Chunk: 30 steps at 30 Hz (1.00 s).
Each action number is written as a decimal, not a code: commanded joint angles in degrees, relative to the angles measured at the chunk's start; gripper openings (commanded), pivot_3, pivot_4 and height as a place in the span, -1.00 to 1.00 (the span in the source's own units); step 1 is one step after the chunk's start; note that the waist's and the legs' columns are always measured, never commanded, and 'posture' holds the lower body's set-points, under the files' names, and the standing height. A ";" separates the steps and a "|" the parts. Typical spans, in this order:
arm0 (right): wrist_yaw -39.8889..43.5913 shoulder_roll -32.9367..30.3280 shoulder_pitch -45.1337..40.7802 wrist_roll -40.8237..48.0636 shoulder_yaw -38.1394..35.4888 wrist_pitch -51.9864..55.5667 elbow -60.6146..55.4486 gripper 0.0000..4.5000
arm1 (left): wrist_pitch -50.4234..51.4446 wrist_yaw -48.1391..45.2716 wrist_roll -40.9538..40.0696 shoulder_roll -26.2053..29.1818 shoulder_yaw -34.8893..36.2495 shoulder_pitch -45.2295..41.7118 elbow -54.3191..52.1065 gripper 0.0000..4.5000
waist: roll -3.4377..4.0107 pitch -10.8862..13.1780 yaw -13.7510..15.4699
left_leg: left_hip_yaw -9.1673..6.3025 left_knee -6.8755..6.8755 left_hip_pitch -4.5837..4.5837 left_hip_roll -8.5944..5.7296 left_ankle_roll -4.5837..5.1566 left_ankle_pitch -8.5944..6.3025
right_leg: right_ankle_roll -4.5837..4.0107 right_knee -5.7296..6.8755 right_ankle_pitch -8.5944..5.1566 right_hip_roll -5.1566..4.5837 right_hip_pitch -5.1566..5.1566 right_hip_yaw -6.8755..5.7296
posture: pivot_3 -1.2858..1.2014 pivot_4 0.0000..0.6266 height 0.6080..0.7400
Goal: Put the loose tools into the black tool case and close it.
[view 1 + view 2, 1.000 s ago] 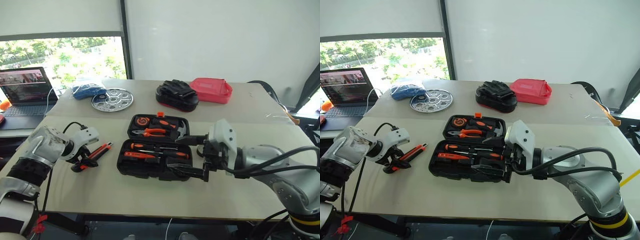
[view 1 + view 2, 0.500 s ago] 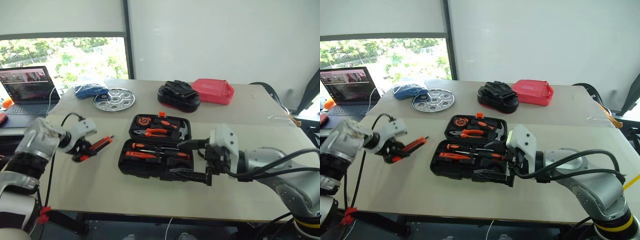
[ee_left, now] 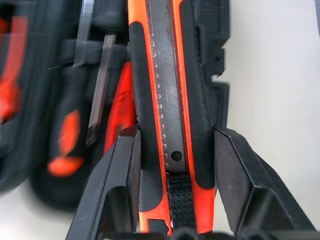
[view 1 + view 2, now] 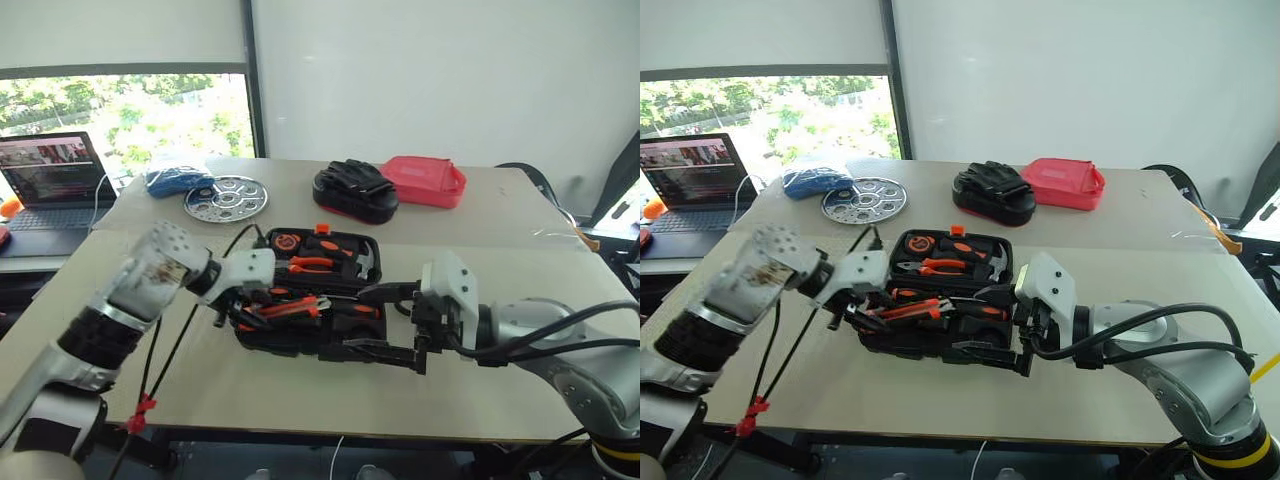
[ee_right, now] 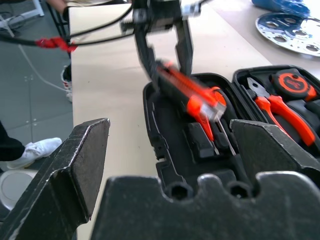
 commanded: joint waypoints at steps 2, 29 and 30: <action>-1.61 -0.37 1.21 0.74 -2.86 -0.10 -2.98 1.00 | 0.12 1.55 1.82 -3.83 -3.04 -0.71 -2.70 -0.27 | 0.00 0.00 0.19 | 0.00 -0.01 0.00 -0.01 0.00 0.00 | 0.00 -0.02 0.00 0.00 0.01 0.00 | 0.03 -0.52 1.00; -5.65 0.39 3.84 2.57 -3.29 -0.51 -5.22 1.00 | -6.52 -3.16 10.95 -1.52 -7.55 -0.22 1.46 -0.27 | 0.05 -0.02 -1.15 | -0.05 -0.09 0.26 0.04 0.02 -0.02 | -0.02 -0.09 -0.04 0.08 0.27 0.04 | 0.03 -0.52 1.00; -5.54 0.34 3.84 2.55 -3.32 -0.56 -5.22 1.00 | -5.79 -3.08 10.94 -1.87 -7.59 -0.05 1.20 -0.27 | 0.05 -0.02 -1.18 | -0.05 -0.10 0.26 0.04 0.03 -0.02 | -0.02 -0.08 -0.04 0.08 0.26 0.04 | 0.03 -0.52 1.00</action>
